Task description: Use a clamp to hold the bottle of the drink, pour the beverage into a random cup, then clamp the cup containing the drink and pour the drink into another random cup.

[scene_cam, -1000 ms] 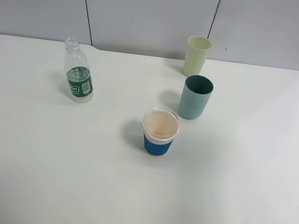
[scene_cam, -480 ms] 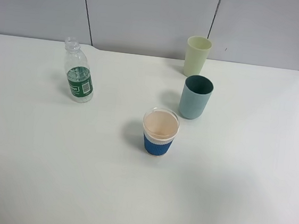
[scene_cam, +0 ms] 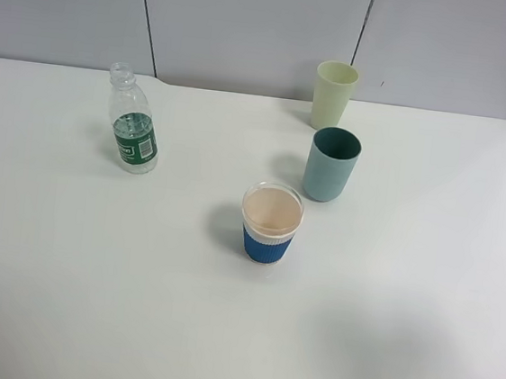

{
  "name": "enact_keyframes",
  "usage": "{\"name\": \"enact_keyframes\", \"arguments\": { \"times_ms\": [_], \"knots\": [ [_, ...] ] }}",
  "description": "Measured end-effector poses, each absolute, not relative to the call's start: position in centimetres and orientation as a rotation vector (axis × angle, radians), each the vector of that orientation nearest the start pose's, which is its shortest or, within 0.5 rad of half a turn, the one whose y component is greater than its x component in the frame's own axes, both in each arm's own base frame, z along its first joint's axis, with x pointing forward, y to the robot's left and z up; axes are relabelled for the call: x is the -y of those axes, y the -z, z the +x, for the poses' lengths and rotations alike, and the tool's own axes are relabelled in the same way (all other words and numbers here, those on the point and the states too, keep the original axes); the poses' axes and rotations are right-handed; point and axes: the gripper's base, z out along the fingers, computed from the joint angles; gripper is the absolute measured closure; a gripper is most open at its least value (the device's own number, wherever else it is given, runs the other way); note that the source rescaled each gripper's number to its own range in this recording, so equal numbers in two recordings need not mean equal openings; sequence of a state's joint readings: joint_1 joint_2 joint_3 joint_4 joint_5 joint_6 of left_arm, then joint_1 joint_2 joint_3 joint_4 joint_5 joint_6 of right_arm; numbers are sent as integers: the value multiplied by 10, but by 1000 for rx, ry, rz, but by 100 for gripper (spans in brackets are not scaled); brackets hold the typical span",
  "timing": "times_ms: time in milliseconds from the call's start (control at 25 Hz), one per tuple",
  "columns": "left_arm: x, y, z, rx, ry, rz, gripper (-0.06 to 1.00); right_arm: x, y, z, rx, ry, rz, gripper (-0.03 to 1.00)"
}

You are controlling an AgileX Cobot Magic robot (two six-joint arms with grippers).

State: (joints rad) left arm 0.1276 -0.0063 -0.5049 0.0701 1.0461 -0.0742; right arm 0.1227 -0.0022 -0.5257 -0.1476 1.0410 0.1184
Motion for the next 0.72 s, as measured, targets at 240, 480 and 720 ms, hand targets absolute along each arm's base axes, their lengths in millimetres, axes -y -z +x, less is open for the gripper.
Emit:
{"name": "enact_keyframes", "arguments": {
  "times_ms": [240,480,720],
  "knots": [
    [-5,-280,-7,-2008,-117,-206,-6,13,-280,-5,-2022,35,4,37],
    [-5,-280,-7,-2008,-117,-206,-6,13,-280,-5,-2025,32,3,37],
    [-5,-280,-7,-2008,-117,-206,-6,12,-280,-5,-2025,24,3,37]
  ]
}}
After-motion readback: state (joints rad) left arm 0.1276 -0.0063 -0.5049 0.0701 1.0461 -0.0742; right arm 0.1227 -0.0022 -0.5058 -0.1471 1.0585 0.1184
